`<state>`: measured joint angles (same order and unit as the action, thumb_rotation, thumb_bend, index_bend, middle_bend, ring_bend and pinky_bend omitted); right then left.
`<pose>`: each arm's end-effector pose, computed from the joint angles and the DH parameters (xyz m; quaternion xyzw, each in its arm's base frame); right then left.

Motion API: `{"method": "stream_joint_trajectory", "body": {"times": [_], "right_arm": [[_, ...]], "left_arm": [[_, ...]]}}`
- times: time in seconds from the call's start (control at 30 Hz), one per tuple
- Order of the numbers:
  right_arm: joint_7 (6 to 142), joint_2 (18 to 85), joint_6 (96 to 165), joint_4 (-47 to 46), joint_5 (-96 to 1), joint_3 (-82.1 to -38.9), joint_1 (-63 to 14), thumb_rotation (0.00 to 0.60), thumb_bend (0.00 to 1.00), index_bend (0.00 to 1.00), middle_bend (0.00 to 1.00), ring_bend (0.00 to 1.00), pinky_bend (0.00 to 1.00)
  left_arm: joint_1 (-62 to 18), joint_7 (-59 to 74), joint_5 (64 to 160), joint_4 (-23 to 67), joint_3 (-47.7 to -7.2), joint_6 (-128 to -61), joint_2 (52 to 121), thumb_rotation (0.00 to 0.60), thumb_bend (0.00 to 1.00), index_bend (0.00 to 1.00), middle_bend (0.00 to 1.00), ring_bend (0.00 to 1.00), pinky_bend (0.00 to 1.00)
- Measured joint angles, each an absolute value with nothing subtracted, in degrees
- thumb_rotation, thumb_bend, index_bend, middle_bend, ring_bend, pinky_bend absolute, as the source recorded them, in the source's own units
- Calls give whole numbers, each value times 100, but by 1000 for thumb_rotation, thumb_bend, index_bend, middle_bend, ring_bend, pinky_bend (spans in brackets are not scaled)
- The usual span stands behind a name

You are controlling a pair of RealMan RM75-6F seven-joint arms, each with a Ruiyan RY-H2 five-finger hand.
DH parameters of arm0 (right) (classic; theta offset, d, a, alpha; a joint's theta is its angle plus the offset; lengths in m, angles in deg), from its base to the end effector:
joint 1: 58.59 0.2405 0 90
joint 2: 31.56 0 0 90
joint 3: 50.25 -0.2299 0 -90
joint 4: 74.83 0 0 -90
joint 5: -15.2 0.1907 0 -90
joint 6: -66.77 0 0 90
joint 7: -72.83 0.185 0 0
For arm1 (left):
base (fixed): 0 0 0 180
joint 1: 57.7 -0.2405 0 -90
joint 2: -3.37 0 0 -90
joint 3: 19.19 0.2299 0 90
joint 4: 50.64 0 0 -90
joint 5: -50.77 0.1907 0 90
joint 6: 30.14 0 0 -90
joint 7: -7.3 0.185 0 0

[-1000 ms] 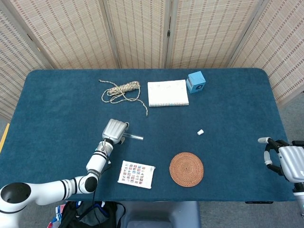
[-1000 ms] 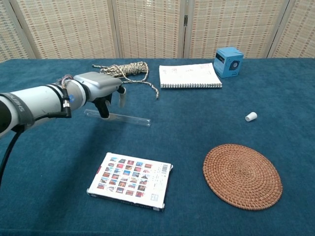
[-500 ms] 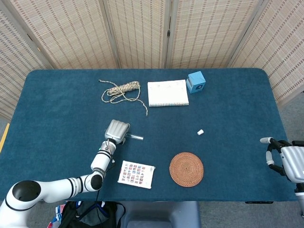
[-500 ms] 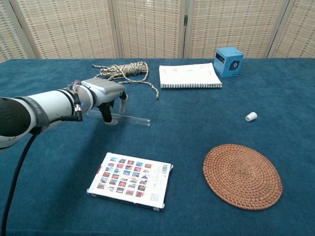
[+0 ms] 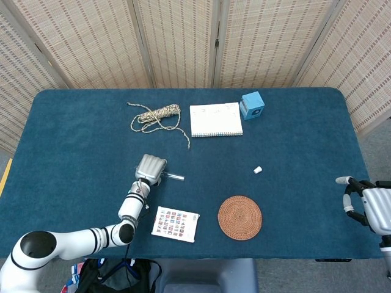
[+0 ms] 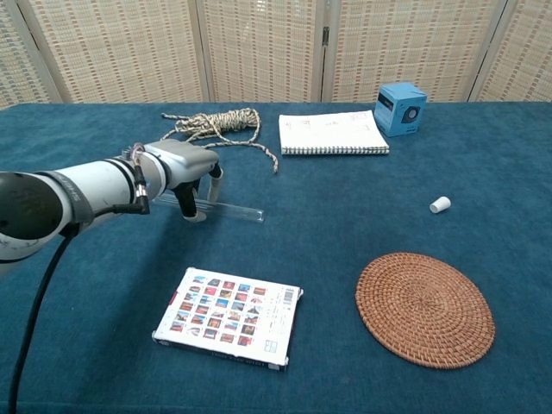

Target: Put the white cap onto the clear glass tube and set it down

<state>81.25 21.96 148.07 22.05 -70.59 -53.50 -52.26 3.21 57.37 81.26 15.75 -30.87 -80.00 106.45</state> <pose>-0.2749 -0.2262 0.2023 0.5982 -0.4092 0.3923 0.5664 -0.0938 0.4110 -0.0751 -0.7825 -0.3207 -0.2069 0.4920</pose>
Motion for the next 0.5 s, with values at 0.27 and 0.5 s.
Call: {"method": "stream_joint_trajectory", "body": {"times": [0.27, 0.5], "right_arm": [[8171, 2219, 14789, 2156, -7045, -5347, -5235, 600, 548, 320, 546, 420, 620], [8190, 2219, 14780, 2136, -7034, -5350, -5241, 600, 547, 320, 546, 420, 620]], "left_arm": [[371, 5737, 8095, 1518, -3068, -8021, 10692, 600, 357, 463, 995, 896, 1000], [381, 5719, 8104, 1469, -3039, -8032, 10732, 600, 360, 507, 997, 898, 1000]]}}
